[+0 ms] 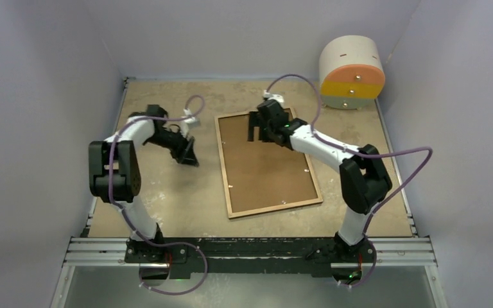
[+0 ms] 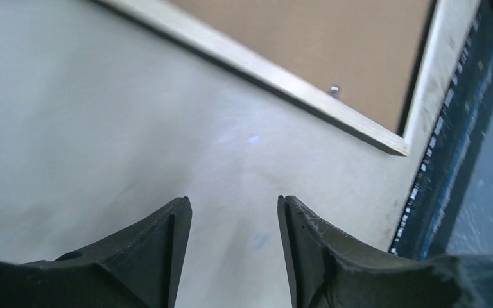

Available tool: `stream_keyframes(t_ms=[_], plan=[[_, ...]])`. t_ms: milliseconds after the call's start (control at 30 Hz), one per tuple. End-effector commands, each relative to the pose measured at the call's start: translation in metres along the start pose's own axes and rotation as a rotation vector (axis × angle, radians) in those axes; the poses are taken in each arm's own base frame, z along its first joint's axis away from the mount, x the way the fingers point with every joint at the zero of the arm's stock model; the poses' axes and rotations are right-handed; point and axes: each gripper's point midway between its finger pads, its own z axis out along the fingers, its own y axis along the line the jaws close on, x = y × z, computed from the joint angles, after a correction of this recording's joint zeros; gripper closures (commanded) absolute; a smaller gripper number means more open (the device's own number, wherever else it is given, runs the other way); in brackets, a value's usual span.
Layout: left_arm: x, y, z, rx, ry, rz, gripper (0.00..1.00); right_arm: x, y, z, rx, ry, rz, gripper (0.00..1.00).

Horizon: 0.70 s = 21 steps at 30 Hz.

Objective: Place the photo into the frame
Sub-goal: Adjust the photo frame at the center of the board, then turn over the photo frame at the center of the board.

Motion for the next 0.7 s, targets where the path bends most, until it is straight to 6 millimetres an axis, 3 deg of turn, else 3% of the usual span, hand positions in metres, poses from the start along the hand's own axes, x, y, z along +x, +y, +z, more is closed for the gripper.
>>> stream_keyframes(t_ms=[0, 133, 233, 433, 667], plan=[[-0.02, 0.022, -0.083, -0.158, -0.141, -0.01, 0.43, 0.02, 0.08, -0.016, -0.039, 0.019, -0.179, 0.04], [-0.003, 0.058, -0.129, -0.295, -0.196, -0.148, 0.43, 0.053, 0.127, -0.008, -0.032, 0.07, -0.318, 0.14], [0.013, 0.077, -0.148, -0.386, -0.207, -0.226, 0.41, 0.069, 0.146, -0.001, -0.021, 0.093, -0.384, 0.2], [0.034, 0.098, -0.168, -0.57, -0.186, -0.274, 0.39, 0.082, 0.157, 0.013, 0.018, 0.089, -0.442, 0.32], [0.041, 0.099, -0.166, -0.599, -0.172, -0.272, 0.38, 0.099, 0.157, 0.022, 0.052, 0.103, -0.48, 0.43]])
